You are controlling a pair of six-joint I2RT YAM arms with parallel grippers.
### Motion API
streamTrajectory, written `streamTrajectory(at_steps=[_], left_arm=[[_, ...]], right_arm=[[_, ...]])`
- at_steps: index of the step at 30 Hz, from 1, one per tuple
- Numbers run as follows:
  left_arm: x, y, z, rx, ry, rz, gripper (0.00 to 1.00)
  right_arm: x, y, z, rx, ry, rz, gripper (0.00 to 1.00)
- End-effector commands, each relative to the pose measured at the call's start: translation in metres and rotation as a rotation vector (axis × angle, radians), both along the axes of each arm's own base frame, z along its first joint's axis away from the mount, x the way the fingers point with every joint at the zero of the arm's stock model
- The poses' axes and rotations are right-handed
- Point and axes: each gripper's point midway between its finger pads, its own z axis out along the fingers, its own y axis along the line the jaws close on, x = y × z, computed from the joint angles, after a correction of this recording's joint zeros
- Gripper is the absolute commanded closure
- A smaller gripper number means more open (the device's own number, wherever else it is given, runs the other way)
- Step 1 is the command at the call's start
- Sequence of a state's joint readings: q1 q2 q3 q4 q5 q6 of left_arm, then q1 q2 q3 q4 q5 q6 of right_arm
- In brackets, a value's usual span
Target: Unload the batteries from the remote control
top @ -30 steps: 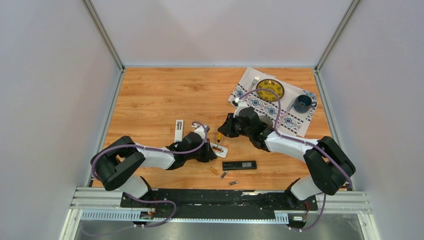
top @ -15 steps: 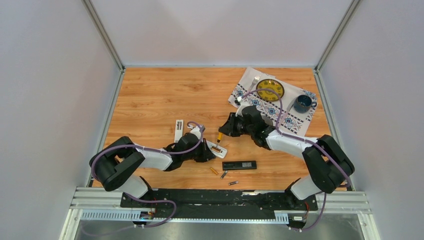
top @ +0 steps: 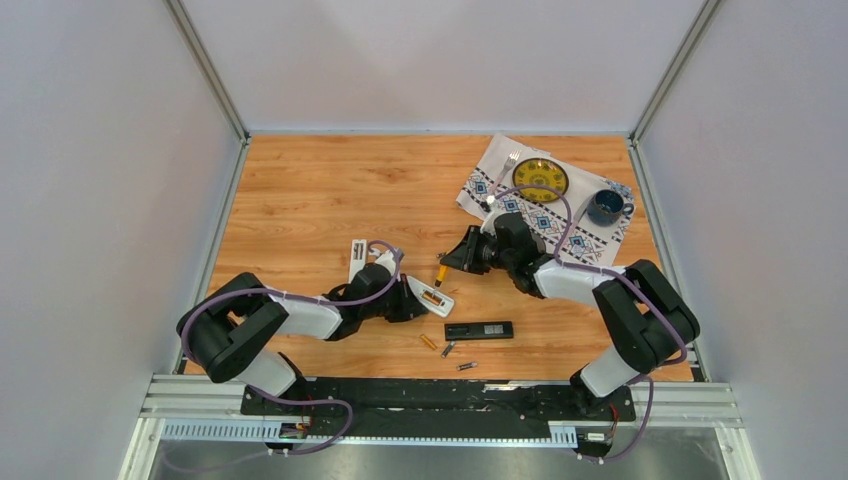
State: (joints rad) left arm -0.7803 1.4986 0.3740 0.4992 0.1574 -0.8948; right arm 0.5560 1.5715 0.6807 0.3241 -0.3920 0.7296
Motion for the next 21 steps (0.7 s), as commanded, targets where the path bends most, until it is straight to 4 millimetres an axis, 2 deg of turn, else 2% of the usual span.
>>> streamTrajectory(at_steps=[1, 13, 21], left_arm=[[0.005, 0.031, -0.031, 0.131, 0.039, 0.086, 1.00], [0.012, 0.030, -0.031, 0.143, 0.053, 0.081, 1.00], [0.016, 0.017, -0.027, 0.126, 0.057, 0.042, 1.00]], right_arm=[[-0.027, 0.013, 0.007, 0.076, 0.072, 0.096, 1.00], [-0.022, -0.001, 0.034, -0.024, -0.049, 0.080, 1.00], [-0.021, 0.001, 0.029, -0.029, -0.048, 0.083, 1.00]])
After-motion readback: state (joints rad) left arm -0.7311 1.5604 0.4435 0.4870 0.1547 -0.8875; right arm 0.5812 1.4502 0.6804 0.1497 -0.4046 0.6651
